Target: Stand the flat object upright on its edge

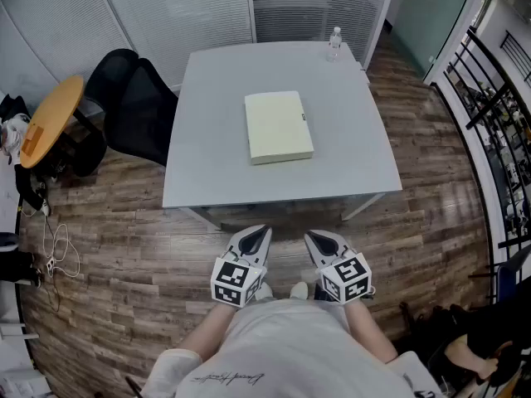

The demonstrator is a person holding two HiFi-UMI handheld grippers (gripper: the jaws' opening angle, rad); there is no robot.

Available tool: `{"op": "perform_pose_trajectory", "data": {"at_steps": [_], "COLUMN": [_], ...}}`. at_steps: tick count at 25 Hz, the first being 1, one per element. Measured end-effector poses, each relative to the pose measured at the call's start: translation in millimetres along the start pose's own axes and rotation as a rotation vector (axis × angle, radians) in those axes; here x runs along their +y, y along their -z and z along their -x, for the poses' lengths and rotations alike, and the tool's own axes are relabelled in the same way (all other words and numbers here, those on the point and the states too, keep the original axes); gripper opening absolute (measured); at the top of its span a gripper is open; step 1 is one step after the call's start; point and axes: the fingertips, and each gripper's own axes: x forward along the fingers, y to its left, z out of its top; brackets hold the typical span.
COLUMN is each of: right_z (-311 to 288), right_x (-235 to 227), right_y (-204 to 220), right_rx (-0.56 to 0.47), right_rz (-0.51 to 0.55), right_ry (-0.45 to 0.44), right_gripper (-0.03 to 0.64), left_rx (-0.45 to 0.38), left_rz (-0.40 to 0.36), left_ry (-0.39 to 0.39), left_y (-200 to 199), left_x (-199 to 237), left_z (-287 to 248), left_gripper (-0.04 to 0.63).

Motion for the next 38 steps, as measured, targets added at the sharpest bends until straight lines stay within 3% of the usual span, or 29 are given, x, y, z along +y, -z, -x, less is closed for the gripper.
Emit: {"op": "perform_pose_trajectory", "data": {"at_steps": [19, 38], "right_z": [7.6, 25.5], "right_x": [-6.5, -21.8], "right_y": [-4.1, -3.1], "right_rx": [-0.027, -0.047], "right_rz": [-0.018, -0.003], "right_ry": [-0.055, -0.152], "right_gripper": [0.025, 0.025], "left_rx": [-0.008, -0.018], "left_rz": [0.017, 0.018], "left_ry": [-0.039, -0.131], "left_y": [-2.6, -6.8], "left_x": [-10.2, -35.1], "left_z": [-4.6, -10.1], "left_gripper": [0.012, 0.012]}}
